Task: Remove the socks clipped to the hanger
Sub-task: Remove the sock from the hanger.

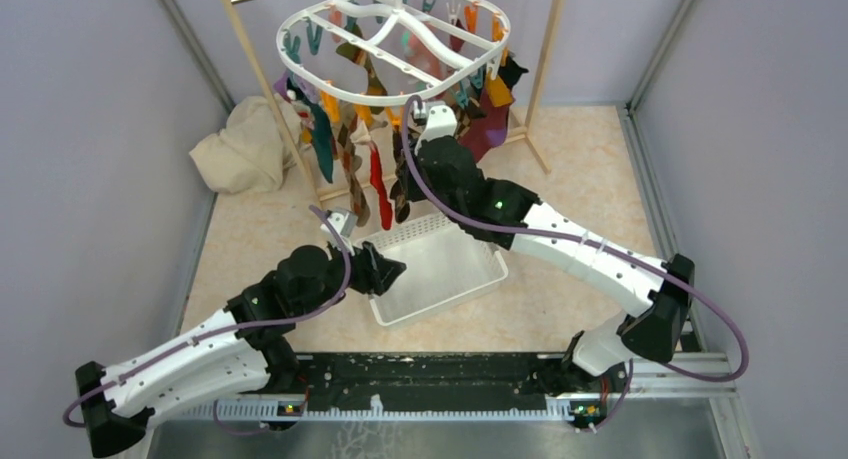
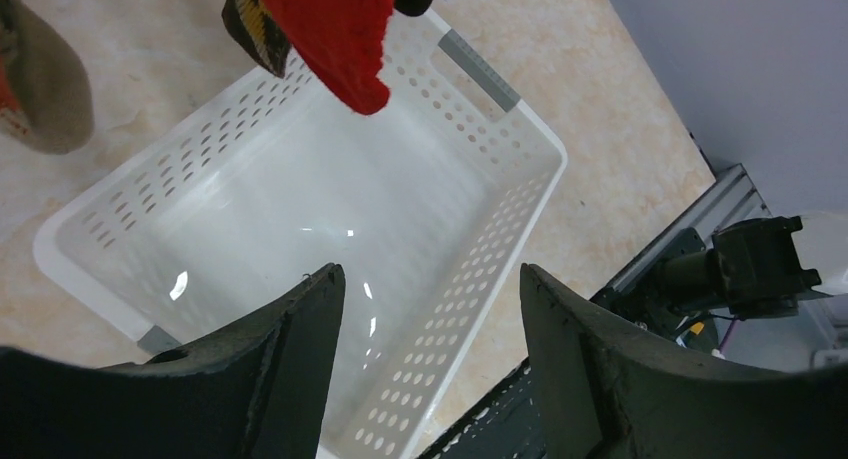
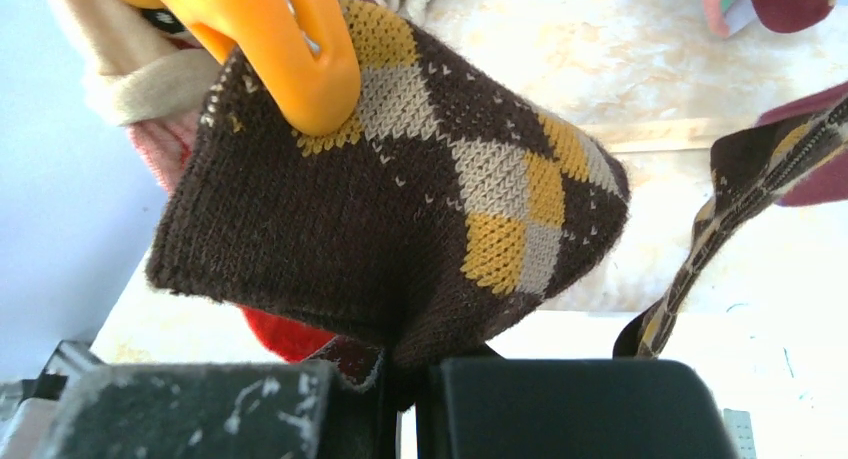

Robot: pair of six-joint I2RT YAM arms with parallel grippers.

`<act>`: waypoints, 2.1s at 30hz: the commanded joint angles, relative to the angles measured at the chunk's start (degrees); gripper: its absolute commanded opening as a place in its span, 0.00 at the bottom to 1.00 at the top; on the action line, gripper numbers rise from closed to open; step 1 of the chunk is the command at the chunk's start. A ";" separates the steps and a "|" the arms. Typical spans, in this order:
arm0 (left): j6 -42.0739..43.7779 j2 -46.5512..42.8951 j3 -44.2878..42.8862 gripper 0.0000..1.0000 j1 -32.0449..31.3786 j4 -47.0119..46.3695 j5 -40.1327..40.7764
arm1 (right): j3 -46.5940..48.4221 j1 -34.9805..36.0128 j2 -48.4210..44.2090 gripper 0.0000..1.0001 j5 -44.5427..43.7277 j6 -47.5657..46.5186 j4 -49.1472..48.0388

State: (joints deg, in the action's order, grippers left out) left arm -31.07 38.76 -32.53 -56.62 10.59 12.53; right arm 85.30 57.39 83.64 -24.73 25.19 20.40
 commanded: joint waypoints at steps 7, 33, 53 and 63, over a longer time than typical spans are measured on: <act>-0.22 1.18 0.82 0.70 -1.30 -4.81 5.53 | 6.33 -0.69 -3.42 0.00 8.38 0.57 5.92; 6.49 18.81 -0.59 0.17 -4.12 -26.34 15.29 | 3.01 -1.99 -7.52 0.00 12.25 2.14 6.68; 11.46 19.20 1.77 0.63 -6.60 -30.70 21.51 | 0.52 -4.00 -7.68 0.00 16.70 3.16 4.66; 16.92 22.02 3.04 0.60 -6.66 -37.44 28.03 | 2.24 -4.12 -7.86 0.00 17.59 2.92 6.48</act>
State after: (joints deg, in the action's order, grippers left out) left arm -17.58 60.60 -30.89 -62.92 -21.54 36.45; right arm 84.82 53.76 77.62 -8.01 27.73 28.36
